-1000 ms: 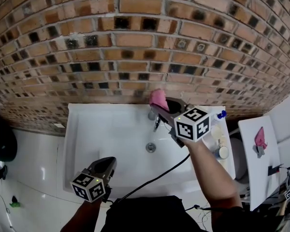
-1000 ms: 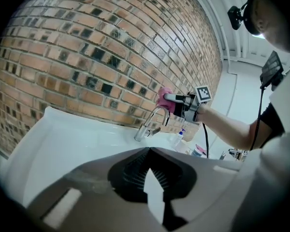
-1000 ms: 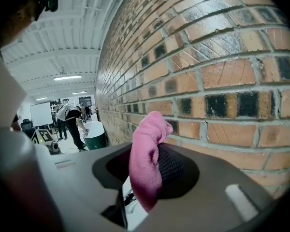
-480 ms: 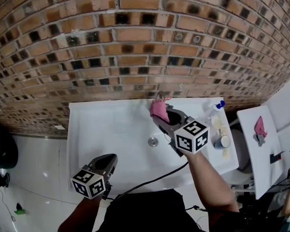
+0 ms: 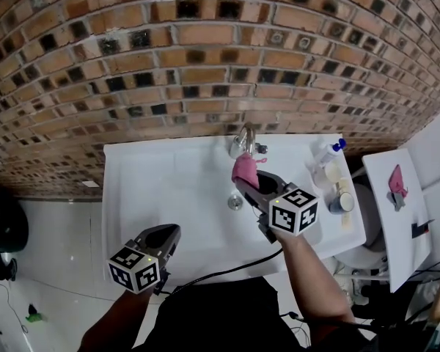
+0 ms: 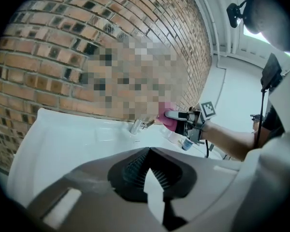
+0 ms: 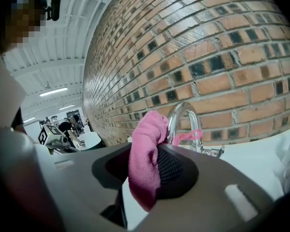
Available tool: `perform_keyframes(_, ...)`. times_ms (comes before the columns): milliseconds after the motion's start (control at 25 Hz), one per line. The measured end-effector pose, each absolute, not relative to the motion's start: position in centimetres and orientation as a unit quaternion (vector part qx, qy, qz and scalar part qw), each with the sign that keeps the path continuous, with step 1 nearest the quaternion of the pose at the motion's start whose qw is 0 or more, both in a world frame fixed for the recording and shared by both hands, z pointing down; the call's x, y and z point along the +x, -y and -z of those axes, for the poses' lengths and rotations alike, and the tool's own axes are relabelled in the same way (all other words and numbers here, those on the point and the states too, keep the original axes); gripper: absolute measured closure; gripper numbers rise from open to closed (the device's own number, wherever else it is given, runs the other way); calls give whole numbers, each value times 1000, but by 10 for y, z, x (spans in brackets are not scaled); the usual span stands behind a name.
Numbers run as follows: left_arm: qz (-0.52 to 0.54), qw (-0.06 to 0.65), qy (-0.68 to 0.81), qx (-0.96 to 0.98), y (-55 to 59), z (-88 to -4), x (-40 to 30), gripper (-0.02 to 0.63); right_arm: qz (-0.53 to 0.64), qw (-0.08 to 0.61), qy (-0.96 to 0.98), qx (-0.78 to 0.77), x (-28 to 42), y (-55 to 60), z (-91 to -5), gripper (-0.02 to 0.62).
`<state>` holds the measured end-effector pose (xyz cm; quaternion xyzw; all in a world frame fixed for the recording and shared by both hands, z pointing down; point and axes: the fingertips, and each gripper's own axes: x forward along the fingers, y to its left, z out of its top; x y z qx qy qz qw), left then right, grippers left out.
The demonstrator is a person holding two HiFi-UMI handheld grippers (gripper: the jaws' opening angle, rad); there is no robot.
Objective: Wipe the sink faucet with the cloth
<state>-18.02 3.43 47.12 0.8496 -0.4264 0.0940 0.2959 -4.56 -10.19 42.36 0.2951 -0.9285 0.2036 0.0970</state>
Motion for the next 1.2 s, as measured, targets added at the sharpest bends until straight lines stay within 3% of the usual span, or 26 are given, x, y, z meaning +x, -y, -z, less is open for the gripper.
perform_keyframes(560,-99,304,443,838,-12,-476,-191,600,-383,36,880,279,-66,108,-516,465)
perform_keyframes(800,-101,322,463,820,-7,-488,-205,600,-487,-32,824,288,-73,144,-553,465)
perform_keyframes(1200,-133,326,472,808,7,-501,-211,600,-529,-93,789,299,-78,193,-584,465)
